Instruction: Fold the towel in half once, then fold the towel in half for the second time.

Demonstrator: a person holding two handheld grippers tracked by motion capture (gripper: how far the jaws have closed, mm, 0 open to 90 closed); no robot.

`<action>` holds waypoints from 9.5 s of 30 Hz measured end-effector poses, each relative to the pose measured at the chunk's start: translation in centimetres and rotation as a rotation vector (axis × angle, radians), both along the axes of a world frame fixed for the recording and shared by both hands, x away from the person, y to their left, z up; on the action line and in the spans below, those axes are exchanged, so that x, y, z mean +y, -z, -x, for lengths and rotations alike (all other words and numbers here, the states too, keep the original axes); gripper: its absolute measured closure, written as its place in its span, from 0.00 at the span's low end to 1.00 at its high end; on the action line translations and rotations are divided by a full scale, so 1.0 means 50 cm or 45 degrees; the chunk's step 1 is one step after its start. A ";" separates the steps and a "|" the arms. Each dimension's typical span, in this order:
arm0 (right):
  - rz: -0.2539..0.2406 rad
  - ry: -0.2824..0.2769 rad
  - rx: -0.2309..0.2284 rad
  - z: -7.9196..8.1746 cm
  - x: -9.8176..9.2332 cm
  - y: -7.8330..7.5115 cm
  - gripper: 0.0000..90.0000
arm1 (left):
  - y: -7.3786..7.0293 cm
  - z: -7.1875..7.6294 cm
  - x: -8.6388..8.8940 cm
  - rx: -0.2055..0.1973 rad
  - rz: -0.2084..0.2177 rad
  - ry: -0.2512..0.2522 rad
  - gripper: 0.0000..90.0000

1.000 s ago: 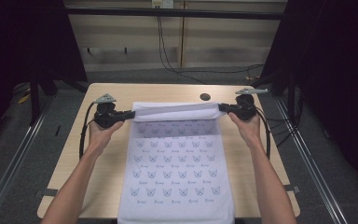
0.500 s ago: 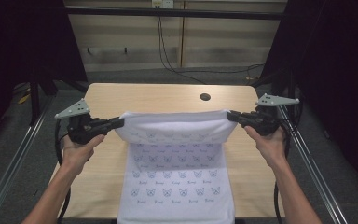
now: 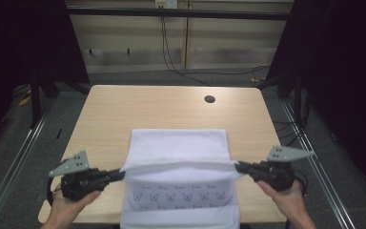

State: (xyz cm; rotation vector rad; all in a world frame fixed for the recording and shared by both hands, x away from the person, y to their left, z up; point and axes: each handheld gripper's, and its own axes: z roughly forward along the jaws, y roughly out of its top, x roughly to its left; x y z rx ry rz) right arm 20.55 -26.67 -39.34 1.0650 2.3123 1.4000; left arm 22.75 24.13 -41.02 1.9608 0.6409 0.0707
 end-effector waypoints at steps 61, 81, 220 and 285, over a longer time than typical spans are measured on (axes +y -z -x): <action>0.227 0.001 0.242 -0.241 0.103 0.212 0.68 | 0.186 -0.245 -0.098 0.164 -0.243 -0.135 0.75; 0.253 -0.122 0.294 -0.118 0.086 0.200 0.68 | 0.174 -0.150 -0.109 0.206 -0.281 -0.009 0.71; -0.012 0.118 0.014 -0.307 -0.070 -0.039 0.97 | -0.051 -0.327 -0.053 -0.092 0.042 -0.178 0.94; -0.073 0.095 0.076 0.014 -0.096 0.140 0.62 | 0.117 -0.080 0.033 0.117 -0.052 -0.157 0.40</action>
